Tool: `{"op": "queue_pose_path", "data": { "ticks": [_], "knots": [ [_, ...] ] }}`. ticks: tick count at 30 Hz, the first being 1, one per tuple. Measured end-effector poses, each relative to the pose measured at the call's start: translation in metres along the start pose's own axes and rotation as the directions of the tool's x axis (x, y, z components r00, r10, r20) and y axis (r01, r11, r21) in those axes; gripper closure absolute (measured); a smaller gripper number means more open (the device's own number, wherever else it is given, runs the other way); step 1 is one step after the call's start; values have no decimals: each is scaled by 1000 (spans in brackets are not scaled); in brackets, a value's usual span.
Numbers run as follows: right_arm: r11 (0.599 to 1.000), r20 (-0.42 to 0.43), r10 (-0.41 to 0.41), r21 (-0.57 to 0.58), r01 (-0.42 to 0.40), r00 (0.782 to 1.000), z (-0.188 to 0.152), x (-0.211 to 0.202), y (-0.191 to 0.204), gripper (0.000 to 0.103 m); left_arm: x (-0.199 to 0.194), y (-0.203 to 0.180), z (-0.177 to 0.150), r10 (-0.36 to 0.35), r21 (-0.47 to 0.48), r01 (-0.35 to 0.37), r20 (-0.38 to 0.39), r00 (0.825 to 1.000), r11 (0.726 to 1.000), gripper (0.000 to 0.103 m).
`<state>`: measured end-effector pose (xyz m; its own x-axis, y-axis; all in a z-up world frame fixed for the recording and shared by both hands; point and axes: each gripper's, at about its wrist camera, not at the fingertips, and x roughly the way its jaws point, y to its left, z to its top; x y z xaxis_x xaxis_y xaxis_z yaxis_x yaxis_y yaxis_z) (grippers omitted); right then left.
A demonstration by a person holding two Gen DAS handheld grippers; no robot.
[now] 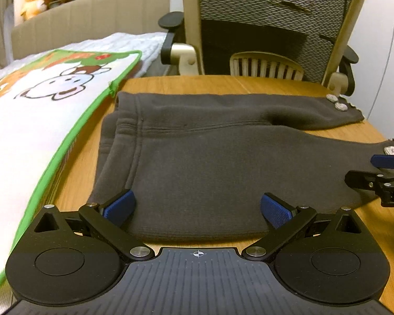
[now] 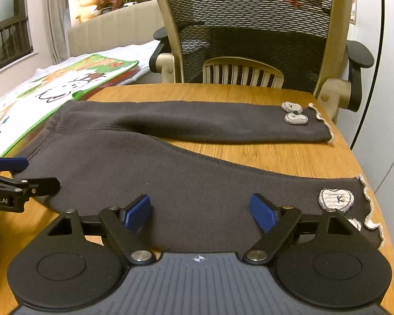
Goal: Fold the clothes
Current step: 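Move both tools toward the sweatpants, left tool toward the waistband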
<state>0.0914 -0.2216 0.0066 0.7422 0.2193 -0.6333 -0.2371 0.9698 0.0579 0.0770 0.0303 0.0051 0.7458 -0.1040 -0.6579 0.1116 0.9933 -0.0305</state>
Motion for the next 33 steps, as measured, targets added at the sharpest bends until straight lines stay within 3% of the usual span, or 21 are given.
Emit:
{"op": "queue_pose_path", "data": {
  "ticks": [13,17,23,27,29,31,33],
  "knots": [
    [999,11,28,19,-28,1000,-29,-42,2,18,-39,-10,-25,-26,-5,26,-30,999,1000,0],
    [999,11,32,39,-33,999,-28,-43,2,15,-49,20,-9,-104,-154,100,-21,994,983,0],
    [998,14,45,33,-46,999,-27,-42,-2,11,-48,76,30,-22,-227,35,59,998,973,0],
    [998,5,61,10,-62,998,-25,-39,-2,9,-17,96,55,-12,-262,22,38,999,965,2],
    [998,-5,67,22,-67,998,-20,-37,-4,14,1,102,67,-7,-272,12,20,1000,962,2],
    [995,-16,88,57,-87,996,-10,-37,-12,35,18,100,76,-2,-260,1,-4,1000,966,2],
    [991,-13,93,96,-92,996,2,-36,-24,43,34,100,82,1,-254,-7,-24,1000,967,2]
  ]
}}
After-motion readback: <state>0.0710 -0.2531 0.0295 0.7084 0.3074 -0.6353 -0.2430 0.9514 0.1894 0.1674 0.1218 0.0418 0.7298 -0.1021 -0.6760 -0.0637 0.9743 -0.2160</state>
